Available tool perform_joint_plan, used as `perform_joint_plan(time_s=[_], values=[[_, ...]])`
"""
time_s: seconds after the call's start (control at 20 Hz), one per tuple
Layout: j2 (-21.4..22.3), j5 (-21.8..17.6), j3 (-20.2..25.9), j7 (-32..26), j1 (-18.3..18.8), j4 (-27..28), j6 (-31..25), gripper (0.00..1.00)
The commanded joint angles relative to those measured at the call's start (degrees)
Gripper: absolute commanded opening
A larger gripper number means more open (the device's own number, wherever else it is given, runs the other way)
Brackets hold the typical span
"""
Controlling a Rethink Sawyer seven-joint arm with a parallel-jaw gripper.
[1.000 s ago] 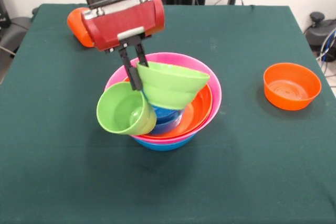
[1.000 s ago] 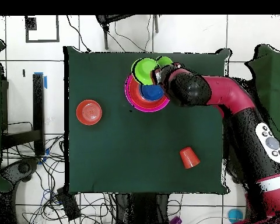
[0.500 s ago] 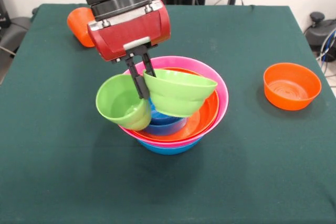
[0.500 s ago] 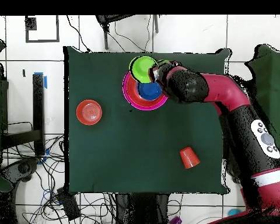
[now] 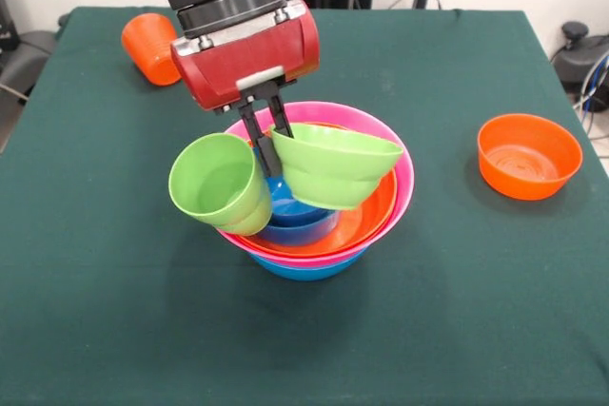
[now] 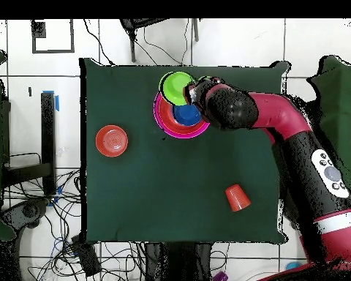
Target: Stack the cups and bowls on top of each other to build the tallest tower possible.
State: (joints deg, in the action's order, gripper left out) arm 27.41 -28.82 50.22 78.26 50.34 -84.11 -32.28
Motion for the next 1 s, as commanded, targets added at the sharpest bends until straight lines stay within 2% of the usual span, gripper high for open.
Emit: perform_joint_plan(time_s=[0.05, 0.4, 0.8, 1.0], values=[[1.9, -1.2, -4.2, -1.2, -1.9, -4.8, -5.6, 0.00], [2.2, -1.4, -5.1, 0.4, -2.2, -6.4, -4.3, 0.00], [2.7, -2.0, -8.2, 4.0, -3.4, -9.0, -2.2, 0.00], [2.9, -2.0, -8.5, 3.3, -3.5, -8.8, -1.7, 0.00]])
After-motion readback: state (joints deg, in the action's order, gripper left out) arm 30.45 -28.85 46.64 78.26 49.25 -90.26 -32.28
